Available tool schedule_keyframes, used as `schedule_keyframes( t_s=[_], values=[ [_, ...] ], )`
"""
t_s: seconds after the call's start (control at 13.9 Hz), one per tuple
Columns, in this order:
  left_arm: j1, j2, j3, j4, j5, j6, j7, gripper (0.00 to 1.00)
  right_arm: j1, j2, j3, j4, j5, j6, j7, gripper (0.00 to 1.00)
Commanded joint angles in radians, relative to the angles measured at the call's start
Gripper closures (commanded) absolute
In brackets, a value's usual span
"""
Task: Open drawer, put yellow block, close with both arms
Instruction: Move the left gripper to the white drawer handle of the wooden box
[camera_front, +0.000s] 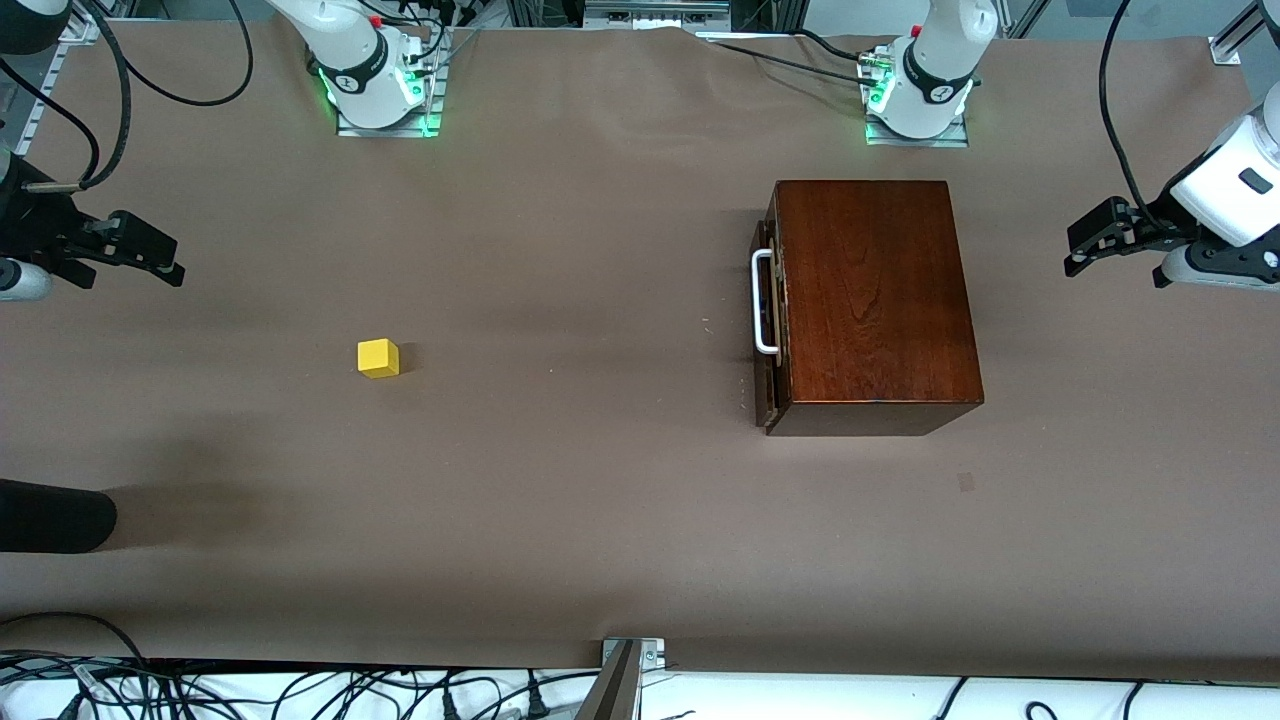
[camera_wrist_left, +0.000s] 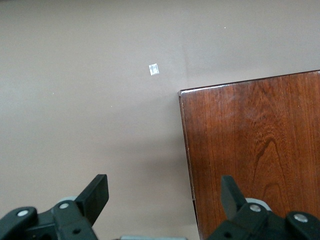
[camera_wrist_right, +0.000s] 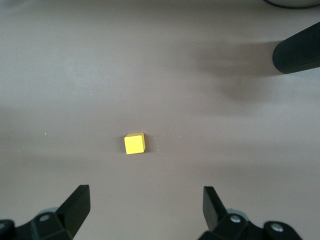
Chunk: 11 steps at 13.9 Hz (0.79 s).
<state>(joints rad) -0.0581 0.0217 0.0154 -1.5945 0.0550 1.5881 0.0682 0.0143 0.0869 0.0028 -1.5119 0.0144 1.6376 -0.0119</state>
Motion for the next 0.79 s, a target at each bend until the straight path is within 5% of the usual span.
schedule_keyframes(
  t_s=[0.0, 0.72],
  values=[
    [-0.003, 0.01, -0.003, 0.027, 0.019, -0.014, 0.001, 0.0, -0.005, 0.01, 0.002, 0.022, -0.014, -0.013, -0.014, 0.0],
    [-0.009, 0.063, -0.029, 0.053, 0.005, -0.154, -0.011, 0.0, -0.005, 0.01, 0.002, 0.022, -0.016, -0.013, -0.014, 0.0]
  ],
)
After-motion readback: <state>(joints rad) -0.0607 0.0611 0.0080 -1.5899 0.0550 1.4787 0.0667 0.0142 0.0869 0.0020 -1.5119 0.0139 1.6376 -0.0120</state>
